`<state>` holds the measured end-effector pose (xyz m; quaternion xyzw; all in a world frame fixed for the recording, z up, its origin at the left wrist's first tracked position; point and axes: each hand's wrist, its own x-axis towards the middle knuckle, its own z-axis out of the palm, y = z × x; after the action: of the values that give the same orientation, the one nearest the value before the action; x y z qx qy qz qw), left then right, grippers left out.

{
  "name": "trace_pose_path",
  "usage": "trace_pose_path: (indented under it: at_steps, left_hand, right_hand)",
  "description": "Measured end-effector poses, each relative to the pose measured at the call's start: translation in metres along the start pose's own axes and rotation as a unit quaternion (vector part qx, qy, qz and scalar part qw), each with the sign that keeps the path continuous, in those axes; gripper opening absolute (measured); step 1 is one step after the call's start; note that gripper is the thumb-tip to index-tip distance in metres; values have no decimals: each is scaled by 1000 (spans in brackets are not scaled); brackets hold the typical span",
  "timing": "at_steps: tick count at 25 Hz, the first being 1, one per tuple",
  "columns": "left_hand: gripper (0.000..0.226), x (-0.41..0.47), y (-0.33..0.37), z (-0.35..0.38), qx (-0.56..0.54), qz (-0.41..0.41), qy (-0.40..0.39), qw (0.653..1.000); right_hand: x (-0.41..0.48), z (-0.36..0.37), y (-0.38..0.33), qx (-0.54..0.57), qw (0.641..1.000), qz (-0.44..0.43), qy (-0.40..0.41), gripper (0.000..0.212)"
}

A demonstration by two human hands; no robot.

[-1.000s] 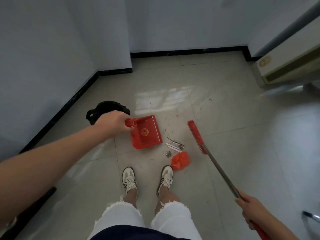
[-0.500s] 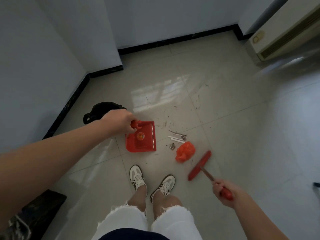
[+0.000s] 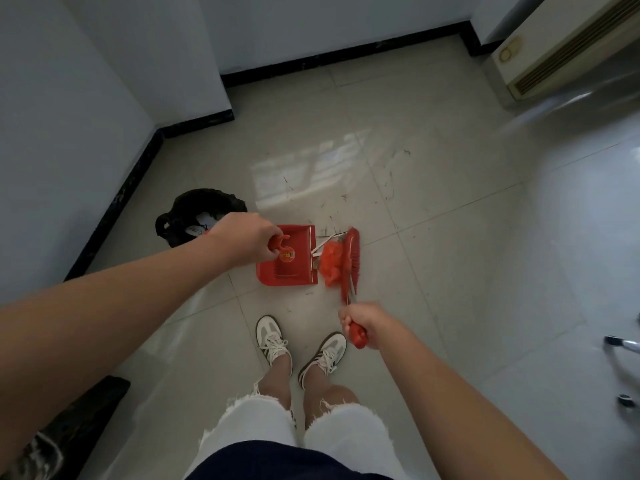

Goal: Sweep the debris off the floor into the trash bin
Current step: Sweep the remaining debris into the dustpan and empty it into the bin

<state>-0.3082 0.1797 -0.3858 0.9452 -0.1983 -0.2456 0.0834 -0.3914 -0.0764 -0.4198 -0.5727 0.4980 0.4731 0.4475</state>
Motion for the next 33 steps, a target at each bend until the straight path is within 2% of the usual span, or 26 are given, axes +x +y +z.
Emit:
trace_pose_path:
  at_steps: [5,8,11,14,17,20,22,26,29,31,33]
  left_hand:
    - [24,0,1,-1,-4,7,-4,1000]
    - [27,-5,-6,0,-3,-10,8,1000]
    - [26,-17,-14,3,-14,-27,15,999]
    - [18,-42,-25,6,-68,-78,20,994]
    - [11,-74,-38,11,-161,-158,66,972]
    - [18,-99,-43,18,-165,-201,88,962]
    - [15,-105,-41,22,-168,-212,83,959]
    - [11,-98,-31,36,-179,-255,85,946]
    - [16,-95,-11,48,-180,-262,81,945]
    - [17,-89,2,51,-179,-261,88,945]
    - [16,-82,11,47,-171,-254,80,948]
  right_hand:
    - [-31,18,7,-137,989,-31,-37,19]
    - [-58,18,12,-132,987,-44,-80,23]
    - [-81,-13,9,-80,991,-38,-103,26]
    - [-99,-57,10,-101,991,-59,-66,42]
    - [-103,-82,13,-181,979,-96,16,58]
    - [-79,-89,-7,-235,961,-127,75,46]
    - [-52,-92,-29,-247,954,-134,103,35]
    - [-2,-87,-61,-298,936,-139,124,17]
    - [17,-62,-55,-434,885,-144,91,12]
    - [12,-41,-33,-505,850,-139,48,22]
    - [-5,-22,-6,-501,855,-135,-12,30]
